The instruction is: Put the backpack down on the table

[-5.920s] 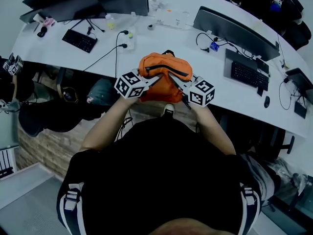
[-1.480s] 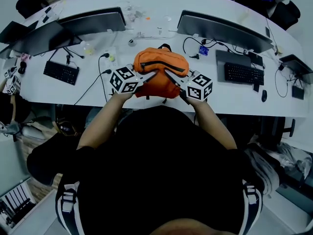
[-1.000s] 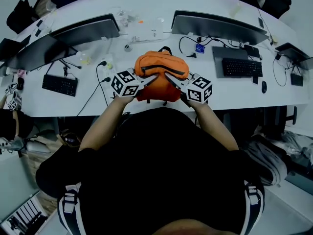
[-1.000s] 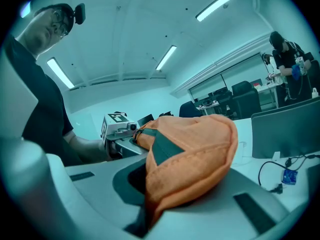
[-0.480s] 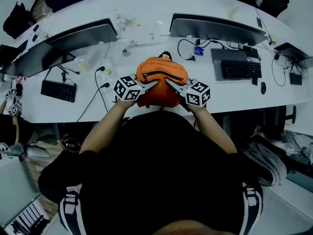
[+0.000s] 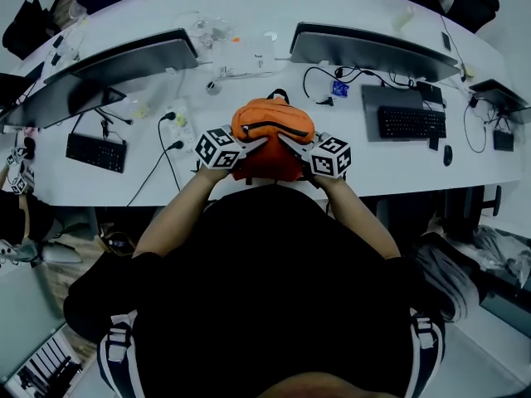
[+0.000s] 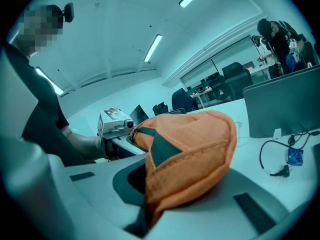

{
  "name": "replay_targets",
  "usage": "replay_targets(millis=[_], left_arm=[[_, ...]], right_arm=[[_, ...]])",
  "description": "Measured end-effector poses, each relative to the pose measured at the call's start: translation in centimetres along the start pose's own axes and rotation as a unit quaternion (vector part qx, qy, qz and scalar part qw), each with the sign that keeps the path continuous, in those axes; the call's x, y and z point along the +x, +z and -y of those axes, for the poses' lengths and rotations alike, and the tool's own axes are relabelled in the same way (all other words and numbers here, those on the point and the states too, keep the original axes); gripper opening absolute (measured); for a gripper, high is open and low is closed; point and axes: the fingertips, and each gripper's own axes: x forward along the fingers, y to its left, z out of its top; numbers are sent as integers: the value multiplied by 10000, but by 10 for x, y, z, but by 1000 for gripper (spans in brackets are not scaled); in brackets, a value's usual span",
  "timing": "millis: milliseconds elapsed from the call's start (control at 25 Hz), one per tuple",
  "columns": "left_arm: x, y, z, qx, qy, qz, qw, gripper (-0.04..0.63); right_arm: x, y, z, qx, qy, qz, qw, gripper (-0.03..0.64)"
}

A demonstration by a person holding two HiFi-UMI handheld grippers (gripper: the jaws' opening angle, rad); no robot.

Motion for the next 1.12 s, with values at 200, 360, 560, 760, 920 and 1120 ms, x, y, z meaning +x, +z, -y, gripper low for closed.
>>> replay_targets(millis=[200,360,560,760,920,1120], left_arm=[[8,-6,-17,-137,19,-95,9999,29],[15,-11,-30,-265,13,-149,9995,29],[21,-19,-44,-421,15,-185,9989,29],[25,-22,-61,-562,46,-210,9982,28],[30,-26,-71,-673,77,-251,9974,29],[35,-30,-84,-801,105,-280,9963,29]], right_arm=[[12,-5,18,95,39,-150,9998,25],[20,-10,31,171,61,-263,9995,25],[30,-16,44,270,119,-394,9988,25],[42,-17,59,320,163,-495,9981,25],[48,-20,70,402,199,-569,9974,25],[58,-24,83,459,221,-669,9965,25]])
